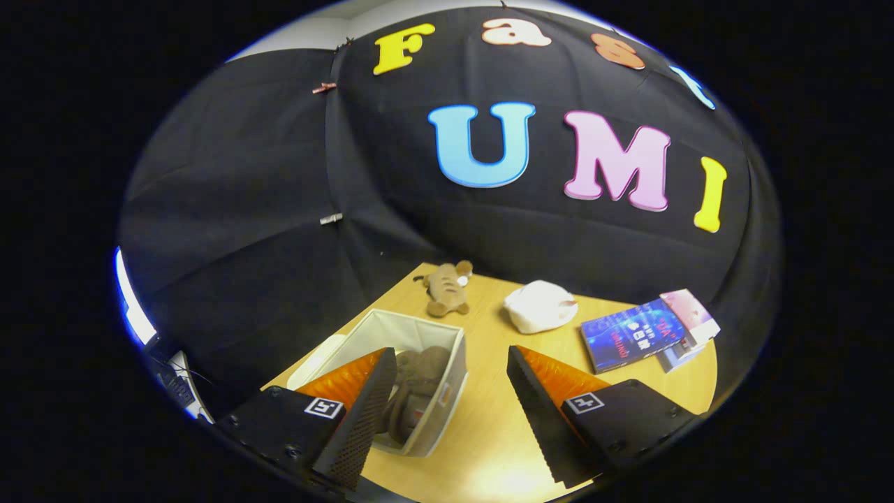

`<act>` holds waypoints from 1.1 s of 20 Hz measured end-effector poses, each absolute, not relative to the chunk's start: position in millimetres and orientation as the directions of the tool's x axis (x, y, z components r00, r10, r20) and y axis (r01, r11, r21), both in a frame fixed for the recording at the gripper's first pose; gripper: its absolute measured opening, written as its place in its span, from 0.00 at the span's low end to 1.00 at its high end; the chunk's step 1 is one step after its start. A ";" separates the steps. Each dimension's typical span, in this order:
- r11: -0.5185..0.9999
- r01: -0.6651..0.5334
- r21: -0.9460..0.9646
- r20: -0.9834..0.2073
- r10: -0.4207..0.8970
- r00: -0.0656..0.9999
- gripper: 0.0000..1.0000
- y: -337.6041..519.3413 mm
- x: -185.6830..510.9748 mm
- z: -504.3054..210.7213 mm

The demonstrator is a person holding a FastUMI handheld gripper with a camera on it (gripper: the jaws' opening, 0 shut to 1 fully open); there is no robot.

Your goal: Open the storage box then place both shoes into the box .Put the left shoe in first, then the right shoe, with the right side of both shoes facing outward in a uniform manner.

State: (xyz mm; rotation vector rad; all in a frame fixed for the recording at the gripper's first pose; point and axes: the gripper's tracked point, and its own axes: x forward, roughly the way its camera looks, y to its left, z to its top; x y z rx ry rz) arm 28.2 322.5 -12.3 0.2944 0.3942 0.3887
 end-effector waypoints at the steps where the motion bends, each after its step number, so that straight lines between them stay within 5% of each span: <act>1: 0.894 -0.294 0.339 -0.289 0.397 0.871 0.99 303.8 25.8 -7.6; 15: 0.982 -0.033 0.187 -0.154 0.062 0.986 0.98 73.8 2.0 -26.5; 22: 0.980 0.020 0.198 -0.150 0.011 0.989 0.98 17.4 -7.4 -50.2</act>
